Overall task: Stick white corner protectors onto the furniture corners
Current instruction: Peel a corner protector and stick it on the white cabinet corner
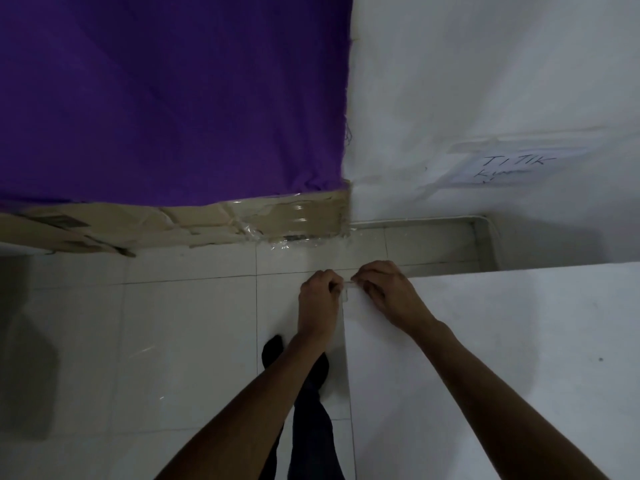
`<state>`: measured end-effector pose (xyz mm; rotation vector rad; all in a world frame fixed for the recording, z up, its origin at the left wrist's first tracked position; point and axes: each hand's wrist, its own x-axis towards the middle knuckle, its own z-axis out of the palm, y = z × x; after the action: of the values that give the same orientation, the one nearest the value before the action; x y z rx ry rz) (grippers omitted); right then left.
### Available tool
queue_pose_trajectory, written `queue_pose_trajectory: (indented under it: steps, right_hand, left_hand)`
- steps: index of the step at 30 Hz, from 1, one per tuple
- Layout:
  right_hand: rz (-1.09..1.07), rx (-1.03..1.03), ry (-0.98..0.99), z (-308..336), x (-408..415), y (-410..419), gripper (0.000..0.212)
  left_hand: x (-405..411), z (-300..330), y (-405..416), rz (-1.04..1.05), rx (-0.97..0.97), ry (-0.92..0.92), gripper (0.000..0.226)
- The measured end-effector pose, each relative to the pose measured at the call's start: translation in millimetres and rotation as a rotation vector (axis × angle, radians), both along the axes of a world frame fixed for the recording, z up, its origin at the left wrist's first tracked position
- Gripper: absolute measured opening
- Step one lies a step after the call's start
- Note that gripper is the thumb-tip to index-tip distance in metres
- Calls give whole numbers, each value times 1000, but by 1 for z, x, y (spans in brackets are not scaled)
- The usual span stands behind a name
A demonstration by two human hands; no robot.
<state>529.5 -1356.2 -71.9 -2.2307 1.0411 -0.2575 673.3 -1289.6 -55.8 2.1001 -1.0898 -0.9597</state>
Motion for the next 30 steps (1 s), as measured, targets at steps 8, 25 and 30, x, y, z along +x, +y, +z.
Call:
queue_pose_trajectory:
  steps: [8,25,30]
  right_hand:
    - [14,-67,420,5,-14,52,61]
    - [30,0,521,20,2,48,61]
    - [40,-23,539,24,6,47,61]
  left_hand:
    - [13,5,14,-103,91,113,50]
    - [27,15,4,-160,344,294,56]
    - [21,19,4,-142,349,301,53]
